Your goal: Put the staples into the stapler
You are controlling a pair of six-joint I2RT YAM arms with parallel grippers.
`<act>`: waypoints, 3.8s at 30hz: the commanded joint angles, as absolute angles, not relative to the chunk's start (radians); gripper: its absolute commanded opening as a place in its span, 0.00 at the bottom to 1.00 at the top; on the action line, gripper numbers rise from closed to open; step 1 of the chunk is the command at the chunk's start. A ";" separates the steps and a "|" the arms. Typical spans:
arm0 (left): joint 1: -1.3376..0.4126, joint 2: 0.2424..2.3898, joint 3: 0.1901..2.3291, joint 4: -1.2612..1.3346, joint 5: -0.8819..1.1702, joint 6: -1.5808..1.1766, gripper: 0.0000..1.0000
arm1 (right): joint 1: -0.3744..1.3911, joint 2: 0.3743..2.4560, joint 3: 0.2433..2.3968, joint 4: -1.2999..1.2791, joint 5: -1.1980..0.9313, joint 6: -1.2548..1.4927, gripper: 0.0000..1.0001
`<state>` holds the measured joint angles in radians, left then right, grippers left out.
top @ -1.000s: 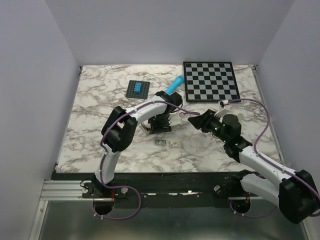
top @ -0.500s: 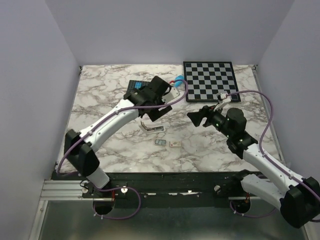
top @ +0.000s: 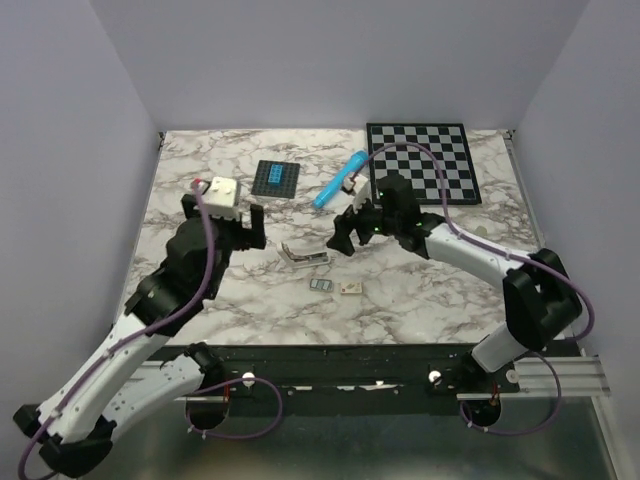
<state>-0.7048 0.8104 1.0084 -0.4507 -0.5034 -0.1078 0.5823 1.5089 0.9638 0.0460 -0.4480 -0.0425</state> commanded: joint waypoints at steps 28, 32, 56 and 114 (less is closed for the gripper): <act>-0.399 0.391 0.627 -0.190 -0.463 -0.190 0.99 | 0.781 2.062 1.494 -0.423 -0.308 -0.420 0.68; -0.376 0.396 0.626 -0.189 -0.431 -0.202 0.99 | 0.782 2.075 1.500 -0.428 -0.301 -0.425 0.64; -0.336 0.410 0.621 -0.179 -0.350 -0.227 0.99 | 0.793 1.907 1.227 -0.298 0.145 0.095 0.31; -0.313 0.391 0.624 -0.189 -0.328 -0.252 0.99 | 1.028 1.983 1.436 -0.483 0.305 0.152 0.96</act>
<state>-0.3206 0.4030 0.6308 -0.2035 -0.3283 -0.2382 1.0157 1.9388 1.3972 -0.4244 0.2390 0.1703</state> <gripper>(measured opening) 0.991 0.959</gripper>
